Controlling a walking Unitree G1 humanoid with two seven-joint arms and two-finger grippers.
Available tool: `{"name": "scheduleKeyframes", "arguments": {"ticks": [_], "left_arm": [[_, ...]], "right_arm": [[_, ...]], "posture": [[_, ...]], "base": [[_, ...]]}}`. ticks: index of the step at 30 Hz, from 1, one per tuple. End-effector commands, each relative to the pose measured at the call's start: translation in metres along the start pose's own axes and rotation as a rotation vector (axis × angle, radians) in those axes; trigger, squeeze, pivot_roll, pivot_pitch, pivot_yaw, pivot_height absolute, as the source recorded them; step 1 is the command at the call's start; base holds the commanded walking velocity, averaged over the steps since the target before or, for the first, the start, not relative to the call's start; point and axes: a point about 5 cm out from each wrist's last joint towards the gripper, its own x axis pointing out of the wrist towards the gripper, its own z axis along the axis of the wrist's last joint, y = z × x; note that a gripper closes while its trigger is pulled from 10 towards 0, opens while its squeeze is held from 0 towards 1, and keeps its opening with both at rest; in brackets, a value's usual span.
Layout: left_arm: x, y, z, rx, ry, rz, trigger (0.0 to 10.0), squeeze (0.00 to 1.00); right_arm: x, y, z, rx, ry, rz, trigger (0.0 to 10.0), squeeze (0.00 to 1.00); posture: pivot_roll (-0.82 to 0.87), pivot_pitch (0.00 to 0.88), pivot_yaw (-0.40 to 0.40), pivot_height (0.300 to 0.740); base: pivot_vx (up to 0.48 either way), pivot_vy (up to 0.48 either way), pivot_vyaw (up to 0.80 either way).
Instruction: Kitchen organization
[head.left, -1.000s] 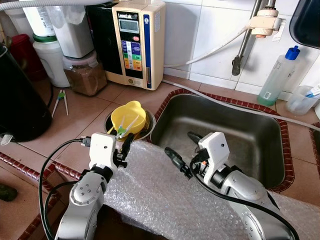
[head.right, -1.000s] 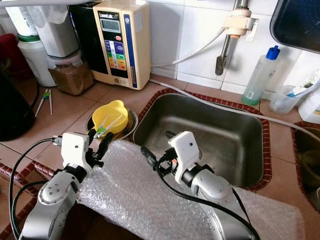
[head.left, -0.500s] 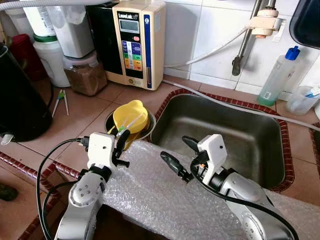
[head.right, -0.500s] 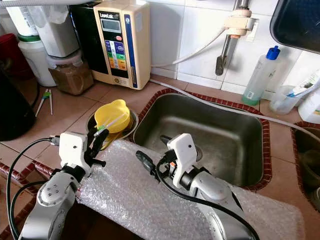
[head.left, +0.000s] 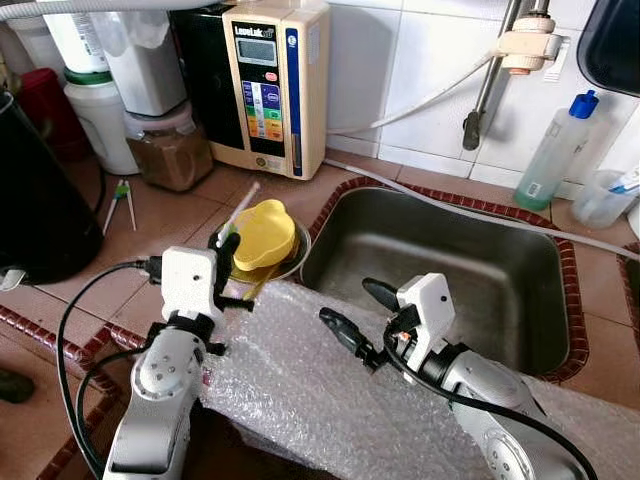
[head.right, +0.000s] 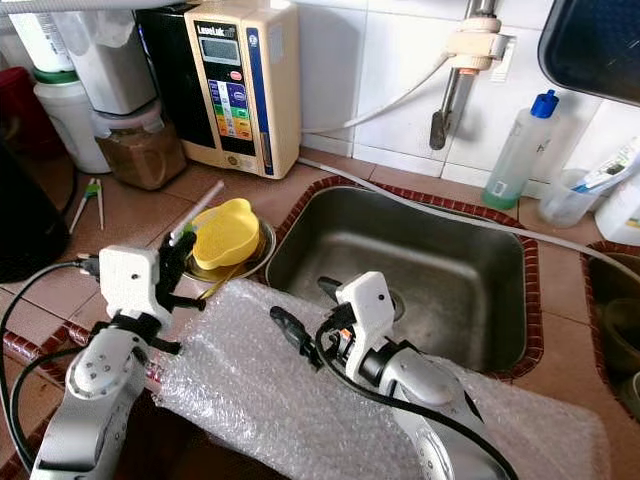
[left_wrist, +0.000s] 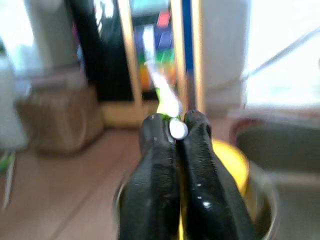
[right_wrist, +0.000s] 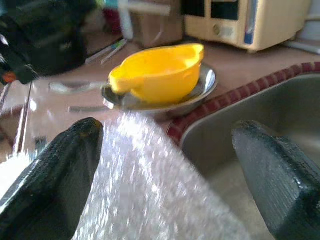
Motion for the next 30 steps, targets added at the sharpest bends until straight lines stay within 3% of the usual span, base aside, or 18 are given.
{"name": "scheduleKeyframes", "arguments": {"ticks": [1,4,8,13,14,15,16,17,21,25,30], "left_arm": [[0.005,-0.013,0.013,-0.036,-0.068,-0.088,0.0,0.0],[0.008,-0.028,0.015,-0.081,-0.077,-0.189,0.0,0.0],[0.009,-0.037,0.012,-0.041,-0.083,-0.253,0.0,0.0],[0.011,-0.056,0.008,-0.192,-0.042,-0.397,0.0,0.0],[0.011,-0.056,0.008,-0.192,-0.042,-0.397,0.0,0.0],[0.012,-0.06,0.007,-0.264,-0.023,-0.423,0.0,0.0],[0.012,-0.06,0.007,-0.264,-0.023,-0.423,0.0,0.0],[0.012,-0.064,0.005,-0.34,-0.002,-0.446,0.0,0.0],[0.01,-0.07,0.002,-0.46,0.04,-0.491,0.0,0.0],[0.004,-0.076,-0.001,-0.474,0.067,-0.55,0.0,0.0],[0.001,-0.08,0.001,-0.507,0.075,-0.584,0.0,0.0]], "right_arm": [[0.003,-0.009,0.01,0.053,-0.051,-0.047,10.0,0.0],[0.007,-0.017,0.018,0.149,-0.11,-0.093,10.0,0.0],[0.009,-0.027,0.026,0.239,-0.168,-0.139,10.0,0.0],[0.013,-0.038,0.034,0.324,-0.213,-0.168,10.0,0.0],[0.013,-0.038,0.034,0.324,-0.213,-0.168,10.0,0.0],[0.013,-0.041,0.035,0.336,-0.22,-0.176,10.0,0.0],[0.013,-0.041,0.035,0.336,-0.22,-0.176,10.0,0.0],[0.015,-0.043,0.035,0.363,-0.23,-0.181,10.0,0.0],[0.017,-0.042,0.036,0.452,-0.256,-0.155,10.0,0.0],[0.019,-0.039,0.038,0.539,-0.289,-0.118,10.0,0.0],[0.025,-0.04,0.037,0.57,-0.295,-0.124,10.0,0.0]], "posture": [[-0.05,0.0,0.027,0.74],[-0.04,0.0,0.026,0.74],[-0.05,0.0,0.025,0.74],[-0.05,0.0,0.029,0.74],[-0.05,0.0,0.029,0.74],[-0.05,0.0,0.029,0.74],[-0.05,0.0,0.029,0.74],[-0.05,0.0,0.029,0.74],[-0.06,0.0,0.03,0.74],[-0.06,0.0,0.033,0.74],[-0.06,0.0,0.033,0.74]], "base": [[0.0,0.0,0.0],[0.0,0.0,0.0],[0.0,0.0,0.0],[0.0,0.0,0.0],[0.0,0.0,0.0],[0.0,0.0,0.0],[0.0,0.0,0.0],[0.0,0.0,0.0],[0.0,0.0,0.0],[0.0,0.0,0.0],[0.0,0.0,0.0]]}}
